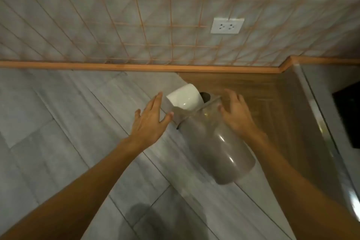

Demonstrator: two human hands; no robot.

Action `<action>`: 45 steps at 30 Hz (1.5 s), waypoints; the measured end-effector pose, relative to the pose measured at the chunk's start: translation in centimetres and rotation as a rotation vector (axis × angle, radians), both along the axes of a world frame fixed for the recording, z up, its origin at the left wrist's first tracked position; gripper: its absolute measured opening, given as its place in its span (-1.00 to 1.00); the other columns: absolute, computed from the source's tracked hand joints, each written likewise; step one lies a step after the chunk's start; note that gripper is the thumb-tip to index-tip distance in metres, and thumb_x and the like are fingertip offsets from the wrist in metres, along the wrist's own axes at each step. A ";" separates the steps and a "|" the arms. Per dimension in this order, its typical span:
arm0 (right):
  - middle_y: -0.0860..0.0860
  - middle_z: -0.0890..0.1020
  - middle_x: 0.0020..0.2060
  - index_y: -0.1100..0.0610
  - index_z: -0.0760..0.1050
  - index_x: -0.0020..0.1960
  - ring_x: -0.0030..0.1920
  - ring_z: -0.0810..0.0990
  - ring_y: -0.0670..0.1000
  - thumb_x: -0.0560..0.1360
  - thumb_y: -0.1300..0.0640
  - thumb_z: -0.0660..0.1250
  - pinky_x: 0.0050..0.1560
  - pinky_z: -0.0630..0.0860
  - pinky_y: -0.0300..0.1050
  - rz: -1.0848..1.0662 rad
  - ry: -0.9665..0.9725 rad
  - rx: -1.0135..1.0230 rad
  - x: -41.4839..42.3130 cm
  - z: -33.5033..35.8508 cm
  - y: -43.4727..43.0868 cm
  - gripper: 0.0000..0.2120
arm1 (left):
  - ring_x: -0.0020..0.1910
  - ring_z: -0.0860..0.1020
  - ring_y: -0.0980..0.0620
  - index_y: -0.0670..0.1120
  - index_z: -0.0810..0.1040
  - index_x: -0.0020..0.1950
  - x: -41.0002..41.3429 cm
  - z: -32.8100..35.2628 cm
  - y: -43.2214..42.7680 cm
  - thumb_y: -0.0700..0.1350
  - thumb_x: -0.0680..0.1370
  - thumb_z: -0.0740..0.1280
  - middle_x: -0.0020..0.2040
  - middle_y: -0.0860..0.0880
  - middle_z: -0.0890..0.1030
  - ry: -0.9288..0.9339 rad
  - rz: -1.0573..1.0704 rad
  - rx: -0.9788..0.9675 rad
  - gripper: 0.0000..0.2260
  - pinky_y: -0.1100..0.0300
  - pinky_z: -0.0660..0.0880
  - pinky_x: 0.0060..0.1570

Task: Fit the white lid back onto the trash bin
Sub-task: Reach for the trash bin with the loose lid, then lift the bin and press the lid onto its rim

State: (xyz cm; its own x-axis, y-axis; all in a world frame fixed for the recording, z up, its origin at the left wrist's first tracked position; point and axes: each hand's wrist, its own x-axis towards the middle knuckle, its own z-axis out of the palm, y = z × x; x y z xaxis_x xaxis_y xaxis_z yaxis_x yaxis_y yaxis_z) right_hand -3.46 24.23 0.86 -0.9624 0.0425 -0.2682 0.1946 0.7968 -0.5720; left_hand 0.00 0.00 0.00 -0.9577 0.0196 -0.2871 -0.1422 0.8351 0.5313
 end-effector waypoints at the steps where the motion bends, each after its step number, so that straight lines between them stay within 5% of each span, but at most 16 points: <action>1: 0.18 0.36 0.39 0.08 0.22 0.48 0.39 0.34 0.24 0.54 0.05 0.26 0.38 0.30 0.20 -0.008 0.029 -0.001 -0.3 -1.5 0.1 -0.46 | 0.55 0.14 -0.03 -0.02 -0.05 0.60 -0.1 -1.5 0.2 0.14 0.62 0.13 0.60 -0.04 0.10 -0.006 0.018 0.023 -0.37 -0.18 0.04 0.50; 4: 0.18 0.36 0.40 0.10 0.21 0.49 0.40 0.33 0.23 0.56 0.04 0.25 0.39 0.28 0.24 -0.045 0.037 0.000 -1.6 -4.2 0.0 -0.46 | 0.54 0.17 -0.08 -0.04 -0.04 0.60 -1.0 -5.6 0.9 0.13 0.62 0.15 0.59 -0.09 0.14 -0.047 0.058 0.115 -0.36 -0.16 0.12 0.48; 8: 0.18 0.33 0.42 0.05 0.16 0.52 0.42 0.32 0.22 0.57 -0.02 0.23 0.40 0.27 0.24 -0.113 0.076 -0.013 -3.4 -7.4 0.1 -0.44 | 0.49 0.26 -0.10 -0.11 0.06 0.58 -2.2 -9.7 2.5 0.10 0.64 0.13 0.54 -0.13 0.25 -0.111 0.218 0.348 -0.42 0.22 0.20 0.31; 15: 0.17 0.37 0.44 0.08 0.17 0.52 0.44 0.33 0.20 0.59 -0.14 0.15 0.38 0.27 0.07 -0.235 0.081 -0.142 -5.4 -11.5 0.4 -0.43 | 0.48 0.25 -0.27 -0.08 0.05 0.59 -3.7 -14.9 4.4 0.28 0.59 0.07 0.57 -0.19 0.17 -0.557 0.636 0.839 -0.32 -0.21 0.31 0.39; 21: 0.11 0.44 0.38 0.07 0.29 0.43 0.37 0.39 0.18 0.53 -0.24 0.17 0.26 0.32 -0.02 -0.295 0.002 -0.243 -5.7 -13.2 0.3 -0.42 | 0.43 0.33 -0.33 -0.20 0.09 0.55 -3.4 -15.6 6.1 0.32 0.56 0.10 0.49 -0.34 0.28 -0.708 0.756 1.157 -0.23 -0.27 0.31 0.32; 25: 0.10 0.46 0.31 0.08 0.36 0.37 0.27 0.43 0.13 0.50 -0.17 0.28 0.10 0.31 -0.12 -0.360 0.043 -0.295 -5.5 -13.0 -0.1 -0.47 | 0.38 0.38 -0.28 -0.17 0.20 0.52 -3.6 -15.9 6.8 0.38 0.50 0.14 0.39 -0.27 0.40 -0.695 0.766 1.193 -0.20 -0.30 0.30 0.31; 28: 0.07 0.44 0.16 0.09 0.36 0.33 0.06 0.40 0.05 0.48 -0.11 0.32 0.01 0.32 -0.14 -0.383 0.052 -0.313 -5.0 -12.6 -0.2 -0.50 | 0.10 0.49 -0.19 -0.13 0.28 0.44 -3.4 -15.7 6.9 0.32 0.48 0.25 0.03 -0.19 0.50 -0.691 0.706 1.180 -0.30 -0.18 0.43 0.07; 31: 0.03 0.37 0.07 0.11 0.33 0.33 0.02 0.39 0.05 0.47 -0.08 0.34 -0.03 0.33 -0.11 -0.399 0.059 -0.316 -4.6 -11.7 0.0 -0.48 | 0.06 0.53 -0.12 -0.09 0.34 0.32 -3.0 -14.8 7.0 0.25 0.49 0.30 0.03 -0.14 0.51 -0.669 0.622 1.151 -0.44 -0.03 0.53 -0.09; 37: 0.01 0.44 0.01 0.13 0.33 0.23 -0.23 0.39 -0.12 0.45 -0.02 0.36 -0.37 0.28 -0.22 -0.435 0.123 -0.343 -3.6 -7.3 0.3 -0.56 | 0.23 0.50 -0.07 -0.03 0.38 0.35 -2.8 -12.0 6.3 0.19 0.51 0.32 0.14 -0.05 0.53 -0.514 0.489 1.181 -0.50 -0.01 0.49 0.26; 41: 0.02 0.46 -0.01 0.12 0.32 0.07 -0.10 0.47 -0.02 0.40 0.03 0.39 -0.37 0.31 -0.19 -0.479 0.128 -0.393 -3.0 -3.5 0.0 -0.64 | 0.19 0.52 -0.01 -0.07 0.35 0.42 -3.0 -8.8 4.8 0.13 0.52 0.34 0.16 -0.01 0.55 -0.380 0.413 1.162 -0.47 0.14 0.53 0.09; 45: 0.08 0.53 0.09 0.19 0.41 0.11 0.06 0.53 0.07 0.30 0.07 0.44 -0.26 0.50 -0.10 -0.502 0.056 -0.488 -1.7 -1.1 -0.8 -0.56 | 0.10 0.52 0.06 -0.06 0.37 0.43 -3.3 -6.2 2.8 0.04 0.54 0.34 0.16 0.05 0.56 -0.244 0.371 1.131 -0.52 0.23 0.50 -0.02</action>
